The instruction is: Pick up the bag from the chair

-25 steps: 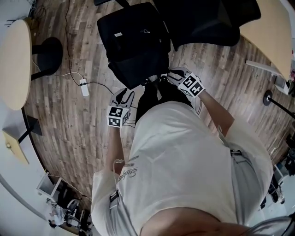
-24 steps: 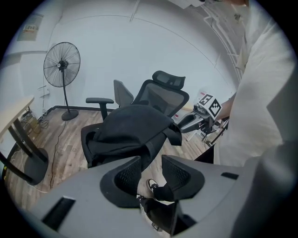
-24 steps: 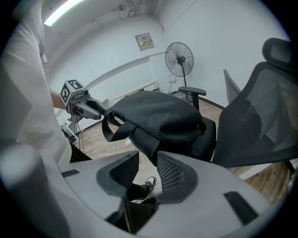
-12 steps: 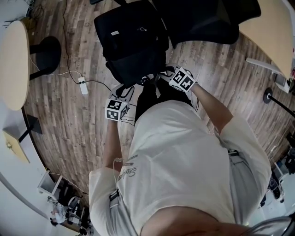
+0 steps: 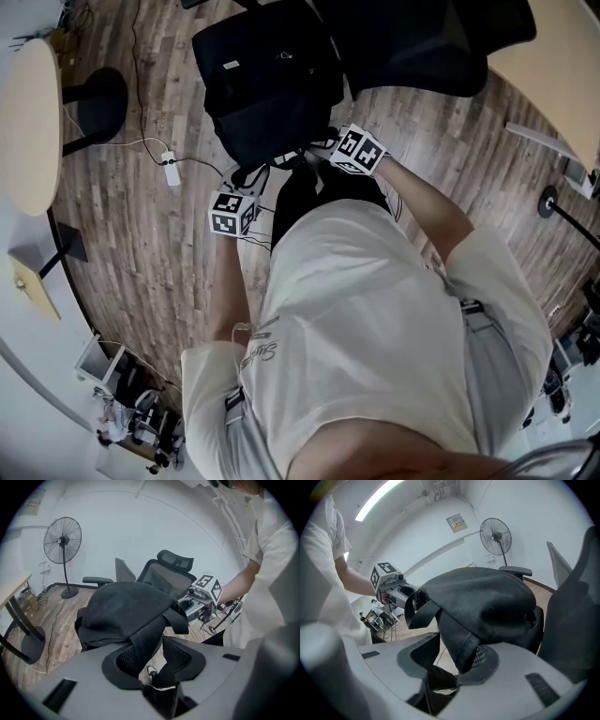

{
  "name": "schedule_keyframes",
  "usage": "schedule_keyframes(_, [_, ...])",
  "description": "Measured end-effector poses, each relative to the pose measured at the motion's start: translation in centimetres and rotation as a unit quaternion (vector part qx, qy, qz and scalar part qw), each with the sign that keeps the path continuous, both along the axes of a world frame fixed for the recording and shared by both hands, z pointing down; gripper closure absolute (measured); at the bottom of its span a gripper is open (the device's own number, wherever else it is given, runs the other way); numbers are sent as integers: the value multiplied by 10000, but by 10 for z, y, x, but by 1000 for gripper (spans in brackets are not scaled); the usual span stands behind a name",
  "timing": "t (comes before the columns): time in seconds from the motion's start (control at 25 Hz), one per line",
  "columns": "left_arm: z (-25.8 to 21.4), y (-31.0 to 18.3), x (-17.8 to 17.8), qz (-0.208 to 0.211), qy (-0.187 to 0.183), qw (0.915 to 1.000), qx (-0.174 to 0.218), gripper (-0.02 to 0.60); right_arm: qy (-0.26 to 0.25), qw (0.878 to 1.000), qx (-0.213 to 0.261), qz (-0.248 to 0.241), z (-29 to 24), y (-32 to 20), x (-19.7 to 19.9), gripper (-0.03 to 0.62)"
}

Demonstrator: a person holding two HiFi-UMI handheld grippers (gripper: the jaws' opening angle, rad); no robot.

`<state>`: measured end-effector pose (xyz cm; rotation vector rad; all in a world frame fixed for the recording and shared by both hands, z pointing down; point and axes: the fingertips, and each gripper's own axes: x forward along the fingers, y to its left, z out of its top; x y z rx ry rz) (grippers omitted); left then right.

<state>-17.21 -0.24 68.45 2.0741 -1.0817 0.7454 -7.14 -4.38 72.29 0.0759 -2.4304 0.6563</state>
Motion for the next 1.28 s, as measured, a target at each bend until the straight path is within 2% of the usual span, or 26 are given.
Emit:
schedule_keyframes(0.24, [-10, -16, -8, -102, 82, 9998, 157, 449, -85, 9998, 130, -145, -15, -14, -15, 480])
schedule_keyframes(0.4, [-13, -25, -14, 102, 172, 9995, 255, 482, -68, 9999, 137, -25, -24, -24, -23, 483])
schedule_keyframes(0.56, [-17, -39, -14, 321, 258, 9981, 457, 497, 83, 9998, 144, 124, -30, -42, -25, 521])
schedule_keyframes(1.0, [-65, -82, -42, 394, 1149, 9879, 961, 531, 0, 9955, 660, 687, -77, -95, -56, 553])
schedule_keyframes(1.28, [-101, -118, -73, 225, 1484, 9810, 1228, 531, -416, 9882, 1060, 1023, -120, -122, -83, 562])
